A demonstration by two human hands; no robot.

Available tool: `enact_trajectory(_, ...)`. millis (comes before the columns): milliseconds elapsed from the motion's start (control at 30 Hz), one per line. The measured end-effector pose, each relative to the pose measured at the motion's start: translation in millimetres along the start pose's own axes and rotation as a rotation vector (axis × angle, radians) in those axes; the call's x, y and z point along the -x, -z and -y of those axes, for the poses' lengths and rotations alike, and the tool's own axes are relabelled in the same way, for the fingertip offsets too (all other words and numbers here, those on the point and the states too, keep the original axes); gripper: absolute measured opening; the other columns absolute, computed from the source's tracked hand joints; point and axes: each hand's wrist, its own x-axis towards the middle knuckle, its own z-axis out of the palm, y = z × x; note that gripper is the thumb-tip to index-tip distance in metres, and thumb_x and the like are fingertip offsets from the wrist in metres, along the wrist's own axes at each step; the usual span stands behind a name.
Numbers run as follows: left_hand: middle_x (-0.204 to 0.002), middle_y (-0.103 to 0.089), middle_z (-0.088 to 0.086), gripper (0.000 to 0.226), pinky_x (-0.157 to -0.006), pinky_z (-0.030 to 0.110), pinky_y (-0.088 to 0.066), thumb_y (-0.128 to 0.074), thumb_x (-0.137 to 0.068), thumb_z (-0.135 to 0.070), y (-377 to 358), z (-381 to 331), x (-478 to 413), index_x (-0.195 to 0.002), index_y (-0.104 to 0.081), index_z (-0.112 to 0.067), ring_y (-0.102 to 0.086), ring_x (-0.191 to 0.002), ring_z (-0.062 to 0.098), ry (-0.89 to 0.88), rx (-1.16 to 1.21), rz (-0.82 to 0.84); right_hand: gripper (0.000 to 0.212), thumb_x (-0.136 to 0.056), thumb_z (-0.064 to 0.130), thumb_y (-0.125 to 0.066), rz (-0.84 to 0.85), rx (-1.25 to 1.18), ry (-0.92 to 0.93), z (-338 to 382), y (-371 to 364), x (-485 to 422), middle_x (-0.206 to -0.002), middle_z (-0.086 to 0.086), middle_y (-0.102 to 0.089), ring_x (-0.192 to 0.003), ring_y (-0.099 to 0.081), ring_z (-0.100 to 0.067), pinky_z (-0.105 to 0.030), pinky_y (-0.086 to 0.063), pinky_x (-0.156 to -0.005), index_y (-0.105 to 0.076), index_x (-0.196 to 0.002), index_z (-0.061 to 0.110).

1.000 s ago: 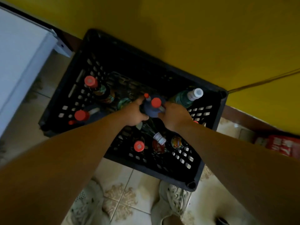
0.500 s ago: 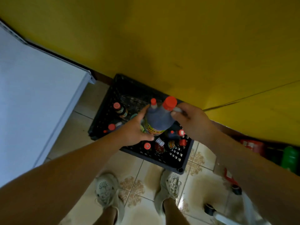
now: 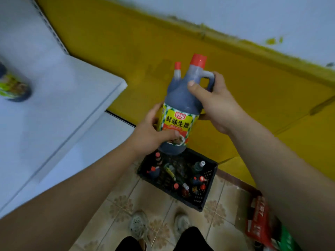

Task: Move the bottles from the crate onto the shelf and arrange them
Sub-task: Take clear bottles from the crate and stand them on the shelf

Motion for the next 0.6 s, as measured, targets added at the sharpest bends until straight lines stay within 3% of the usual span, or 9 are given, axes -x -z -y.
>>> enact_trajectory(67, -0.120, -0.064, 0.001, 0.095, -0.093, 0.045, -0.052, -0.081, -0.055, -0.040, 3, -23, 21, -0.139, -0.036, -0.035, -0.063, -0.108, 0.018, -0.026, 0.005, -0.056, 0.047, -0.089, 0.027, -0.066, 0.047, 0.033, 0.003, 28, -5, 3, -0.103, -0.006, -0.061, -0.082, -0.068, -0.016, -0.020, -0.047, -0.044, -0.039, -0.126, 0.021)
enact_trajectory(200, -0.118, -0.065, -0.002, 0.098, -0.087, 0.034, -0.053, -0.082, -0.053, -0.030, 2, -56, 64, -0.139, -0.035, -0.031, -0.065, -0.106, 0.016, -0.082, 0.019, -0.105, 0.043, -0.086, 0.035, -0.067, 0.148, 0.178, 0.109, 78, -18, 14, -0.089, -0.001, -0.059, -0.078, -0.066, -0.021, -0.025, -0.044, -0.044, -0.045, -0.121, 0.025)
enact_trajectory(267, -0.119, -0.065, -0.001, 0.093, -0.091, 0.039, -0.052, -0.083, -0.055, -0.030, 3, -69, 81, -0.136, -0.037, -0.035, -0.064, -0.109, 0.018, -0.114, 0.027, -0.168, 0.035, -0.086, 0.035, -0.066, 0.232, 0.188, 0.161, 99, -27, 21, -0.081, 0.004, -0.055, -0.073, -0.067, -0.021, -0.029, -0.046, -0.046, -0.048, -0.116, 0.029)
enact_trajectory(367, -0.118, -0.065, -0.001, 0.083, -0.092, 0.039, -0.052, -0.082, -0.059, -0.029, 16, -82, 102, -0.130, -0.040, -0.043, -0.063, -0.109, 0.018, -0.143, 0.016, -0.282, 0.024, -0.089, 0.034, -0.064, 0.344, 0.189, 0.190, 123, -48, 28, -0.093, 0.002, -0.060, -0.081, -0.068, -0.021, -0.041, -0.054, -0.057, -0.046, -0.105, 0.036)
enact_trajectory(467, -0.117, -0.065, 0.000, 0.085, -0.088, 0.037, -0.055, -0.083, -0.059, -0.030, 42, -85, 123, -0.130, -0.038, -0.045, -0.064, -0.106, 0.018, -0.141, -0.019, -0.392, 0.027, -0.090, 0.029, -0.064, 0.439, 0.166, 0.210, 136, -87, 31, -0.103, -0.001, -0.060, -0.088, -0.066, -0.019, -0.030, -0.052, -0.052, -0.044, -0.107, 0.034)
enact_trajectory(533, -0.117, -0.062, 0.001, 0.092, -0.085, 0.034, -0.056, -0.084, -0.064, -0.019, 68, -80, 136, -0.135, -0.030, -0.042, -0.065, -0.102, 0.015, -0.109, -0.027, -0.487, 0.024, -0.090, 0.025, -0.064, 0.525, 0.147, 0.234, 139, -124, 34, -0.106, -0.004, -0.061, -0.087, -0.066, -0.018, -0.024, -0.051, -0.051, -0.044, -0.099, 0.035)
enact_trajectory(600, -0.117, -0.058, -0.002, 0.100, -0.076, 0.024, -0.056, -0.082, -0.068, -0.008, 95, -71, 148, -0.140, -0.020, -0.040, -0.063, -0.098, 0.010, -0.082, -0.024, -0.581, 0.027, -0.090, 0.020, -0.064, 0.629, 0.148, 0.253, 139, -166, 35, -0.110, -0.007, -0.062, -0.092, -0.066, -0.019, -0.029, -0.056, -0.064, -0.043, -0.097, 0.036)
